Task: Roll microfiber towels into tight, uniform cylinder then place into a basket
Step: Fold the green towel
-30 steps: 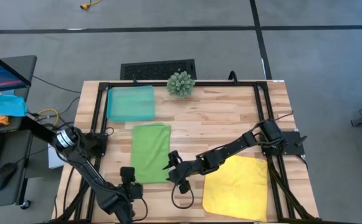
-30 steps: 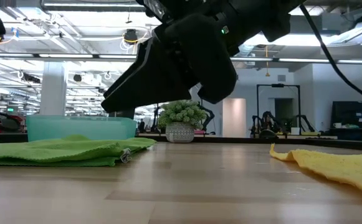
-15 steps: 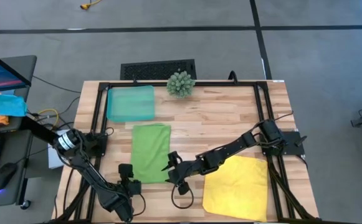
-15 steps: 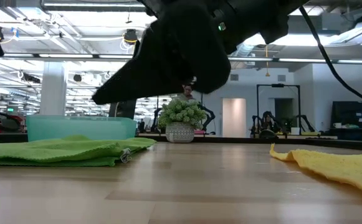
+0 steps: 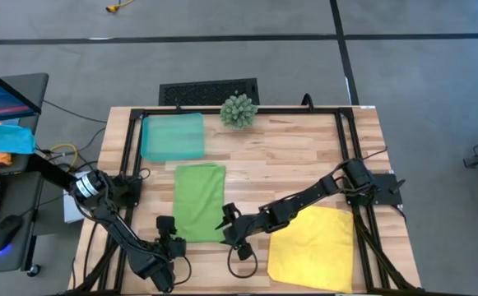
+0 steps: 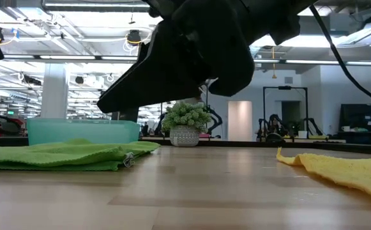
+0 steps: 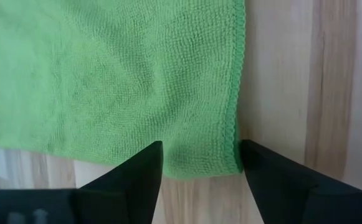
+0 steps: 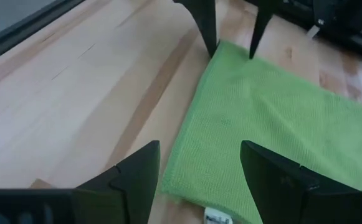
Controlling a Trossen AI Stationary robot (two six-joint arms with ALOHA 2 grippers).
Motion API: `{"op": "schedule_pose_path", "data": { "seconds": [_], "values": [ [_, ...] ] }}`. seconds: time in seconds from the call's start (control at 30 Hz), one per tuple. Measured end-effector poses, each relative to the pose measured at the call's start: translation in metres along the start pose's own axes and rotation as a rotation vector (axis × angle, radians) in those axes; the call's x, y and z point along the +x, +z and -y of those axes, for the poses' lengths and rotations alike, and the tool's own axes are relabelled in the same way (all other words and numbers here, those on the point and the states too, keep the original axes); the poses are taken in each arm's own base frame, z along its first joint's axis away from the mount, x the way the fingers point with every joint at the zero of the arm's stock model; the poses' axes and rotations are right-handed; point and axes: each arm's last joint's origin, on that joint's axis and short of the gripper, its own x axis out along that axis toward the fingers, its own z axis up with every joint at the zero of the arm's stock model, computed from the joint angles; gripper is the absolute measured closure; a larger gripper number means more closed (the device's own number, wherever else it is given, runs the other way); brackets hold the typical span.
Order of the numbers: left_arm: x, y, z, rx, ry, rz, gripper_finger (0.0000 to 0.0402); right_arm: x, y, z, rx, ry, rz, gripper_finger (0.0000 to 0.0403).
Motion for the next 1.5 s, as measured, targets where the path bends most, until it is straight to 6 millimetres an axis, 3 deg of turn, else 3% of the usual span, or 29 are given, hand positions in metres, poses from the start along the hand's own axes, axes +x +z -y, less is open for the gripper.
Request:
{"op": "schedule_pose_path", "data": {
  "seconds": [0.13,0.33,0.5,1.0,1.13,1.5],
  "values": [
    [0.001,0.001,0.001,-0.006,-0.010,0.005,0.0226,0.009,-0.007,0.000,0.043,-0.003,-0.004,0.0154],
    [0.002,0.003,0.003,-0.099,-0.025,0.020,0.0324,0.028,-0.026,-0.008,0.049,0.046,-0.043,0.0154],
    [0.004,0.005,0.002,-0.206,-0.004,0.059,0.0393,0.033,-0.027,-0.002,0.045,0.037,-0.044,0.0154],
    [0.003,0.005,0.003,-0.276,-0.017,0.056,0.0386,0.032,-0.041,0.020,0.173,0.026,-0.162,0.0159],
    [0.003,0.006,0.002,-0.287,-0.009,0.072,0.0386,0.032,-0.044,0.023,0.224,0.020,-0.179,0.0198],
    [0.005,0.009,-0.002,-0.282,0.010,0.065,0.0386,0.031,-0.043,0.016,0.187,0.005,-0.190,0.0386]
  ]
}}
